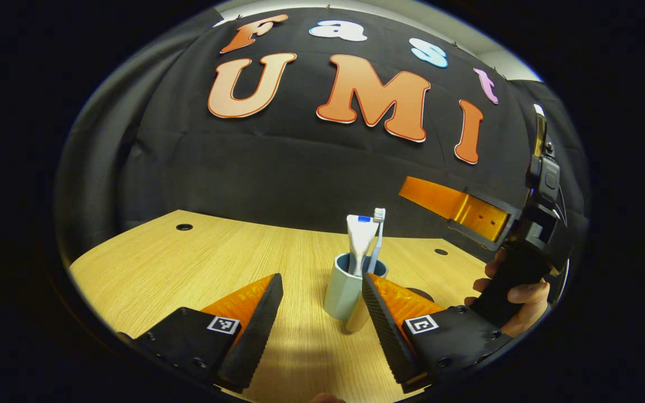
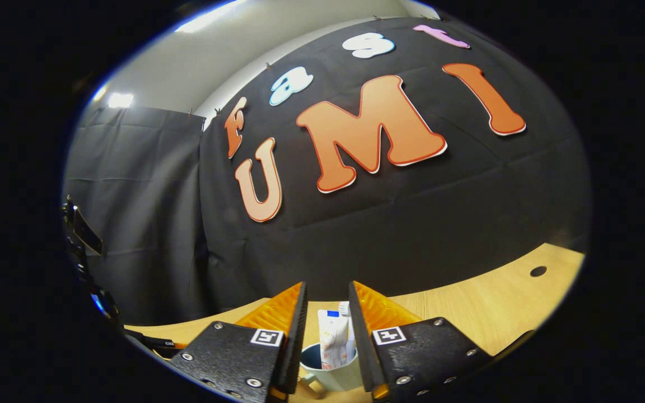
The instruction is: Put the toothbrush and toothpaste on the desktop into the cup, then pick up the cup and place it on the coaster on the desktop.
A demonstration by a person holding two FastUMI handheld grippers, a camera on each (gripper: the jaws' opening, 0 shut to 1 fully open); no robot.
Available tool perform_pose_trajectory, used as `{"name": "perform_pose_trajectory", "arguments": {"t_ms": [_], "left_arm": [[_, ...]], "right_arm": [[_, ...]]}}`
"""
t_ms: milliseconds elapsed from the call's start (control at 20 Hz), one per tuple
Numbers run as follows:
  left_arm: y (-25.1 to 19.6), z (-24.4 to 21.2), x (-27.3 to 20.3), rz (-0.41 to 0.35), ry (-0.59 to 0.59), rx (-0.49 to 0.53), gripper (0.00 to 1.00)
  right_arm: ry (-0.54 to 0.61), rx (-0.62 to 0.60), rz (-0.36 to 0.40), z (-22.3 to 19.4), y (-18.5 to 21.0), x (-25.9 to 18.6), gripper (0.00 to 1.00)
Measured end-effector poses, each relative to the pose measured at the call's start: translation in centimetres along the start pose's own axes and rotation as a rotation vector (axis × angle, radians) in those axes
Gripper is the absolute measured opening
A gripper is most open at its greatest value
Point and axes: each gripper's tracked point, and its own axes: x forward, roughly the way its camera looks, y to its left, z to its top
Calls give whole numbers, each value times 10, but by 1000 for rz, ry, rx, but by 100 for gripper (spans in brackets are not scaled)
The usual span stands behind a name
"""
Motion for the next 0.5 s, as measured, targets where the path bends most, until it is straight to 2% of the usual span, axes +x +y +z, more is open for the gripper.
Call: {"name": "perform_pose_trajectory", "arguments": {"t_ms": [50,100,150,250,350,450,500], "left_arm": [[-4,5,2,-8,5,3,92],[-8,7,3,-19,15,7,92],[-14,10,3,-44,29,0,92],[-26,17,6,-86,60,-20,92],[-35,27,8,-102,85,-5,93],[-52,26,9,-157,149,2,95],[-61,22,11,-181,191,2,99]], "right_arm": [[0,-8,0,4,-1,-4,52],[1,-12,4,8,-2,-8,55],[-3,-11,3,13,-4,-13,54],[-17,-9,3,26,-10,-25,70],[-28,-21,-3,39,-20,-37,78],[-39,-46,5,51,-25,-50,84],[-44,-74,6,58,-28,-58,86]]}}
